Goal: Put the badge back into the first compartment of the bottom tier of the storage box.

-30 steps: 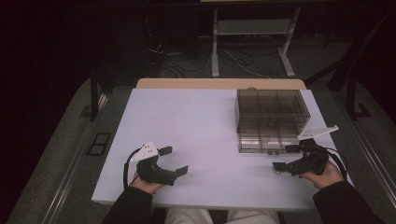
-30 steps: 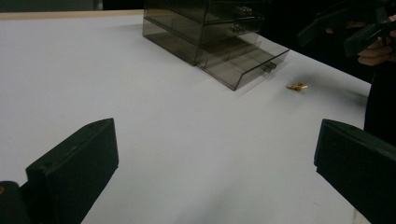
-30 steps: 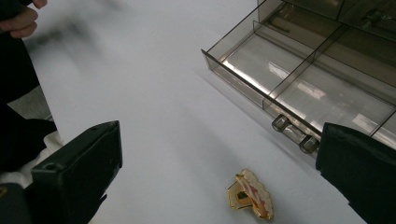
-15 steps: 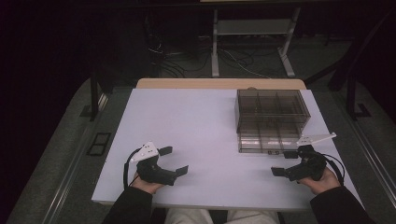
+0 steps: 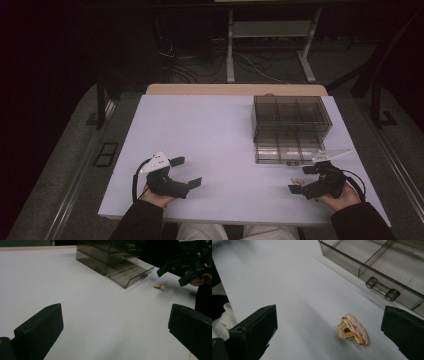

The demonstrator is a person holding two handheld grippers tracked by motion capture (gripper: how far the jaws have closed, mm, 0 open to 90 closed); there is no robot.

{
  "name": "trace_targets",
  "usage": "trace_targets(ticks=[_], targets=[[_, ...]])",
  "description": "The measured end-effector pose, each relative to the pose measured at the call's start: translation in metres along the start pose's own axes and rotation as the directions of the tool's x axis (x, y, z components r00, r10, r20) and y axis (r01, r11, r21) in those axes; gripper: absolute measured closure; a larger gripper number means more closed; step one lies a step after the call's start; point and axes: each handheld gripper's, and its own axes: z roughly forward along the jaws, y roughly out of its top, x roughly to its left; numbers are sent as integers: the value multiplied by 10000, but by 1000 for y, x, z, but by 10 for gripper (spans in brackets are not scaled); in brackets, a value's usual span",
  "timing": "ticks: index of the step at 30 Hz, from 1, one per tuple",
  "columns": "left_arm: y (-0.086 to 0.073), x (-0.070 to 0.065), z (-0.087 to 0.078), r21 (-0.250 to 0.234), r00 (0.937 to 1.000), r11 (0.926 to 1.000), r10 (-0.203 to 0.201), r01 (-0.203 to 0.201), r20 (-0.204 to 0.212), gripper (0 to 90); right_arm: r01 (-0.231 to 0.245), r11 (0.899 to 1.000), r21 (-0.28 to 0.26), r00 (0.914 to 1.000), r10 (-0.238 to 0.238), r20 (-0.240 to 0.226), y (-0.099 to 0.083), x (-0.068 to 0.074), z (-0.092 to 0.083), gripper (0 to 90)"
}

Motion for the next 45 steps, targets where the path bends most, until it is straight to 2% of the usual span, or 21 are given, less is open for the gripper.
trace_targets(ticks=[5, 10, 12, 15, 16, 17, 18, 20, 24, 30, 32, 36, 39, 45], targets=[[0, 0, 0, -14, 10000, 10000, 6, -6, 24, 0, 246, 9993, 289, 9995, -251, 168, -5, 3, 5, 2], [1, -1, 0, -81, 10000, 10000, -13, 13, 52, 0, 281, 9986, 447, 9990, -296, 321, -8, 6, 8, 3], [1, -1, 0, -87, 10000, 10000, -10, 10, 76, 0, 398, 9979, 517, 9982, -420, 431, -8, 6, 9, 55], [1, -1, 0, -89, 9999, 10000, 35, -33, 116, 0, 385, 9976, 579, 9973, -420, 600, -8, 6, 9, 70], [1, -1, 0, -91, 9999, 10000, 15, -14, 115, 0, 391, 9975, 583, 9972, -426, 608, -9, 5, 9, 156], [1, -2, 0, -91, 9999, 10000, 7, -6, 123, 0, 363, 9979, 531, 9975, -394, 588, -9, 4, 8, 193], [1, -1, 1, -81, 9999, 10000, 9, -8, 124, 0, 335, 9983, 473, 9970, -367, 686, -9, 3, 8, 196], [1, -2, 1, -101, 9999, 9999, -15, 17, 129, 0, 185, 9988, 452, 9964, -222, 823, -8, 0, 8, 279], [1, -2, 1, -147, 9999, 9999, -55, 57, 140, 0, 188, 9990, 416, 9939, -232, 1081, -8, -3, 7, 382], [1, -1, 2, -117, 9998, 9999, -27, 29, 172, 0, 354, 9979, 538, 9906, -422, 1300, -8, -3, 10, 475], [1, -1, 2, -110, 9999, 9999, -51, 53, 162, 0, 442, 9963, 735, 9860, -553, 1570, -8, -2, 11, 503], [1, -1, 3, -119, 9998, 9999, -78, 80, 157, 0, 583, 9952, 783, 9809, -717, 1807, -8, -1, 12, 547], [1, -1, 4, -100, 9998, 9999, -83, 85, 172, 0, 388, 9964, 751, 9831, -515, 1755, -7, -3, 11, 590], [1, -1, 3, -70, 9998, 10000, -47, 49, 185, 0, -123, 9970, 765, 9892, 10, 1466, -4, -9, 9, 603]])
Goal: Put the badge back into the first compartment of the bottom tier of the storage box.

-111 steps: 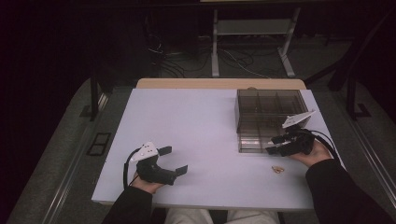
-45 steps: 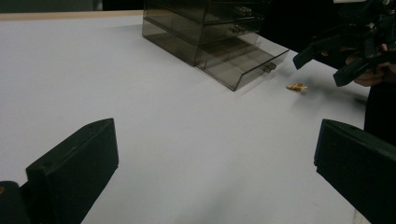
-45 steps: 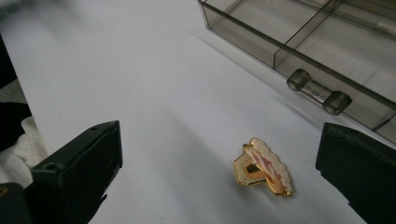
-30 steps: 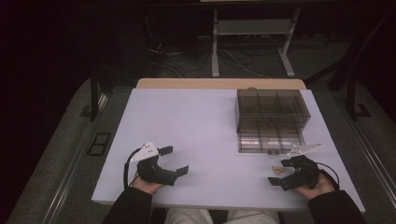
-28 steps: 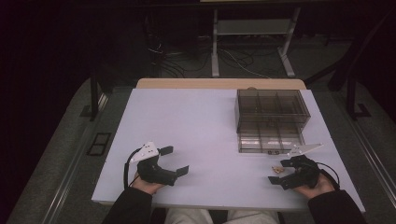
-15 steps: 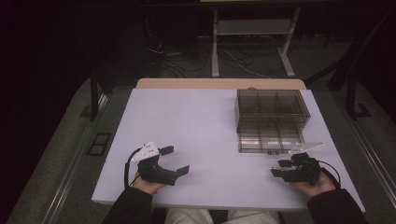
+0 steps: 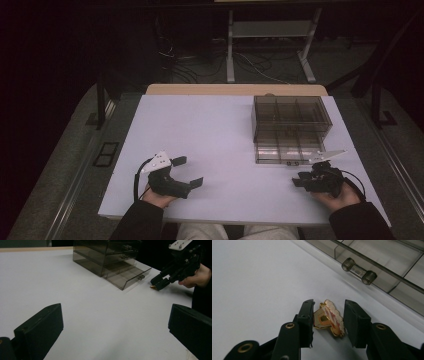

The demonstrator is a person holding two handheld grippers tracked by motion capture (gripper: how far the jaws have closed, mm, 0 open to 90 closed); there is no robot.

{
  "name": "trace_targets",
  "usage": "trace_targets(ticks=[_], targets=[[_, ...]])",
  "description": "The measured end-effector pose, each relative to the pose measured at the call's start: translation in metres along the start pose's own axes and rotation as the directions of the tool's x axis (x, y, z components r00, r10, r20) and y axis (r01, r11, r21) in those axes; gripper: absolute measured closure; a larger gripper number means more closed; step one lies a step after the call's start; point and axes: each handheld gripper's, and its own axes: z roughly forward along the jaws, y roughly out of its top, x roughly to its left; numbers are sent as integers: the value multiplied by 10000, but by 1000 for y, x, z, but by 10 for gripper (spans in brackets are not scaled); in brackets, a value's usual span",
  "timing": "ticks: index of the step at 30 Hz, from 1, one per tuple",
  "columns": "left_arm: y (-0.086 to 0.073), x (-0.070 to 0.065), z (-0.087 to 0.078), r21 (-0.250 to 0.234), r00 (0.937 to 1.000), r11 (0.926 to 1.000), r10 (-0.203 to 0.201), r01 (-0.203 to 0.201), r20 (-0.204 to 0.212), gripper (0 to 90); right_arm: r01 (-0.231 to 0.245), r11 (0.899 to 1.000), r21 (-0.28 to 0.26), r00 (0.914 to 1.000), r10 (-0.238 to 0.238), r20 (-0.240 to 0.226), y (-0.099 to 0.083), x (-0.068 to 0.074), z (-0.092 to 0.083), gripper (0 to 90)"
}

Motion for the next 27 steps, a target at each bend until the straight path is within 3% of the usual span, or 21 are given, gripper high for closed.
trace_targets(ticks=[2, 6, 8, 16, 19, 22, 27], targets=[[0, 0, 0, 9, 10000, 10000, 11, -11, 13, 0, -143, 9992, -362, 9994, 131, -320, 0, -3, -5, 729], [0, 0, 0, 20, 10000, 10000, 30, -30, 22, 0, -767, 9950, -647, 9947, 719, -732, -1, -13, -9, 763], [0, 0, 0, 25, 10000, 10000, 40, -41, 29, 0, -858, 9929, -821, 9949, 810, -602, 0, -14, -12, 810], [0, 1, 0, 20, 10000, 10000, 28, -28, 26, 0, -1254, 9887, -816, 9899, 1193, -768, 0, -19, -14, 832], [0, 1, 0, 25, 10000, 10000, 35, -35, 18, 0, -1419, 9857, -910, 9884, 1361, -672, 0, -21, -18, 882], [0, 1, 0, 47, 10000, 10000, 61, -61, 30, 0, -1738, 9810, -867, 9821, 1663, -881, -2, -26, -18, 882], [0, 1, 0, 28, 10000, 10000, 50, -50, 10, 0, -1792, 9802, -845, 9810, 1715, -910, -3, -26, -18, 882]])
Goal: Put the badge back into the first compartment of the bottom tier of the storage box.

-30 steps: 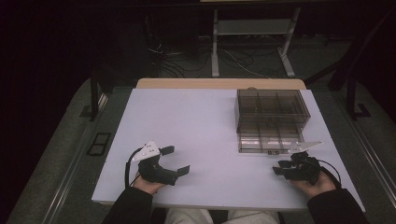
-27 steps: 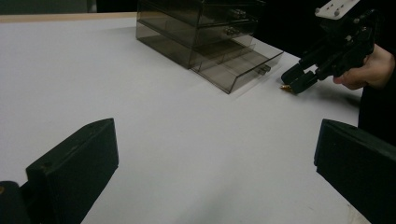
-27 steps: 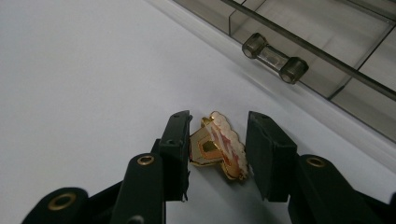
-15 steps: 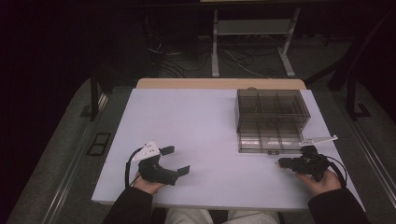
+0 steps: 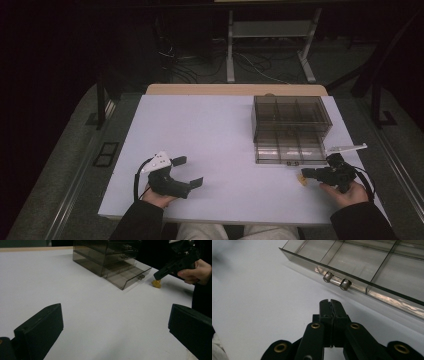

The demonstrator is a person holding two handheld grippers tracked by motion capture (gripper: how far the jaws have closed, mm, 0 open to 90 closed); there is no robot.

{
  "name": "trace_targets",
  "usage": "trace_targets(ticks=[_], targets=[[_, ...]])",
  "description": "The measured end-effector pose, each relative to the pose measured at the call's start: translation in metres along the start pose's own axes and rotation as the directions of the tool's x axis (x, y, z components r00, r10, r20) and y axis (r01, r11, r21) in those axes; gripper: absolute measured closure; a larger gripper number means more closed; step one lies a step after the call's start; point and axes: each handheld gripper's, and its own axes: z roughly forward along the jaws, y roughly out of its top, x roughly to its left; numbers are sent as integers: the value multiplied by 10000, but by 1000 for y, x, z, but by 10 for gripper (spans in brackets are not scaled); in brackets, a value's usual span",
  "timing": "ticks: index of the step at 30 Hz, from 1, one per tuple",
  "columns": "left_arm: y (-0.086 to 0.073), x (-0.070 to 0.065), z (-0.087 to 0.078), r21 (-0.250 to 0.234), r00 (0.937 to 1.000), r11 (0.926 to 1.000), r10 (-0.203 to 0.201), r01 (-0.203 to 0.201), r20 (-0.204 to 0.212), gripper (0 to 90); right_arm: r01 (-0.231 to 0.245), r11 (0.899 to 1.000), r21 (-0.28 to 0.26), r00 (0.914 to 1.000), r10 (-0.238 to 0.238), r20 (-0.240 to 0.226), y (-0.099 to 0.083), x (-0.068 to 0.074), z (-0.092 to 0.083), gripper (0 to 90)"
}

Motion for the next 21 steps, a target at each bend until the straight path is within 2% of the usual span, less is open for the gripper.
trace_targets(ticks=[5, 21], targets=[[0, 0, 0, 24, 10000, 10000, 2, -2, -3, 0, -21, 10000, 27, 10000, 21, 12, 0, 1, -1, 883], [-1, 1, -2, 13, 9999, 10000, -37, 37, -120, 0, -162, 9998, 139, 9990, 167, -412, 2, 0, -11, 883]])
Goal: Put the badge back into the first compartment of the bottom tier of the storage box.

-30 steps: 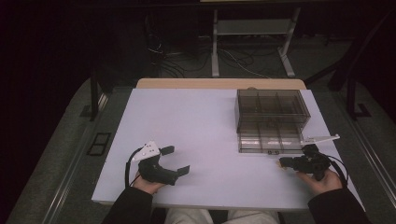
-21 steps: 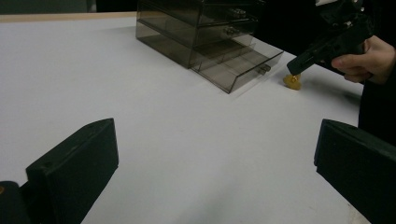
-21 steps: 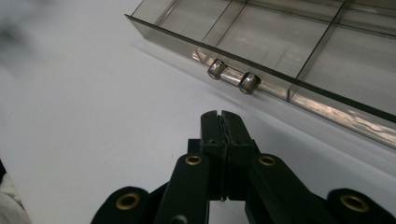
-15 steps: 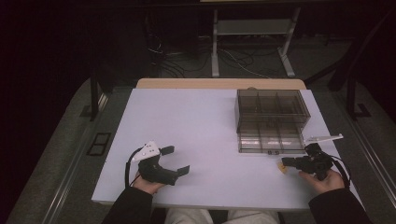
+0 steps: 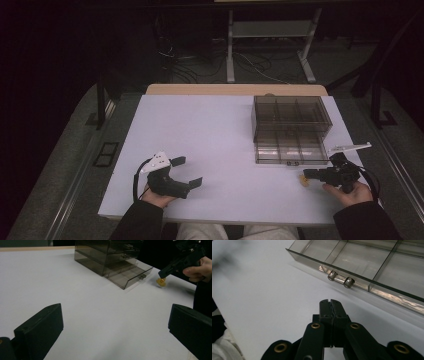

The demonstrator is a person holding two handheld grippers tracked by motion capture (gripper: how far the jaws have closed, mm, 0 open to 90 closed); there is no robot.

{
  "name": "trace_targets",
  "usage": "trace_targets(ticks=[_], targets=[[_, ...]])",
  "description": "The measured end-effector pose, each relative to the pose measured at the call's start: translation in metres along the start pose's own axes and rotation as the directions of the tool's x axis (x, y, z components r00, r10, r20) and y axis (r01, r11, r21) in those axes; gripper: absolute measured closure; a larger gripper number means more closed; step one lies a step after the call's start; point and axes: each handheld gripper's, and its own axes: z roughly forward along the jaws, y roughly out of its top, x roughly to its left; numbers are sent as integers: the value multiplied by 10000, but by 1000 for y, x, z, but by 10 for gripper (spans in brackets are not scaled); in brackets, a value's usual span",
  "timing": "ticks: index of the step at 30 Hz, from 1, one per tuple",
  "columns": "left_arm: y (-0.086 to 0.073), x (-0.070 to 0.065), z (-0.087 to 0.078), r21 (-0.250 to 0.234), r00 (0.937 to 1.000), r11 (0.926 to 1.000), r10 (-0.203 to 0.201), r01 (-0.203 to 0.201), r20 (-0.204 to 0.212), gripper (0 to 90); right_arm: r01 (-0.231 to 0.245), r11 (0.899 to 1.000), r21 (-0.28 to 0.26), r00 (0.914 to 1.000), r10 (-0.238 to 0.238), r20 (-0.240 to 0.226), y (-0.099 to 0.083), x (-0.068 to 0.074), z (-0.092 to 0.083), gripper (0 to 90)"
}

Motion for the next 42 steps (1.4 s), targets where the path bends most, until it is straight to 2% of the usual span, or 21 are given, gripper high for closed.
trace_targets(ticks=[14, 25, 42], targets=[[0, 0, 0, -33, 10000, 10000, -52, 52, -23, 0, 377, 9993, -54, 9989, -379, -268, 23, 13, -13, 883], [0, 0, 0, -13, 10000, 10000, -29, 29, -26, 0, 677, 9977, -92, 9968, -680, -409, 38, 18, -22, 883], [0, -1, 0, -73, 10000, 9999, -86, 86, -40, 0, 853, 9963, -107, 9951, -857, -489, 57, 23, -29, 882]])
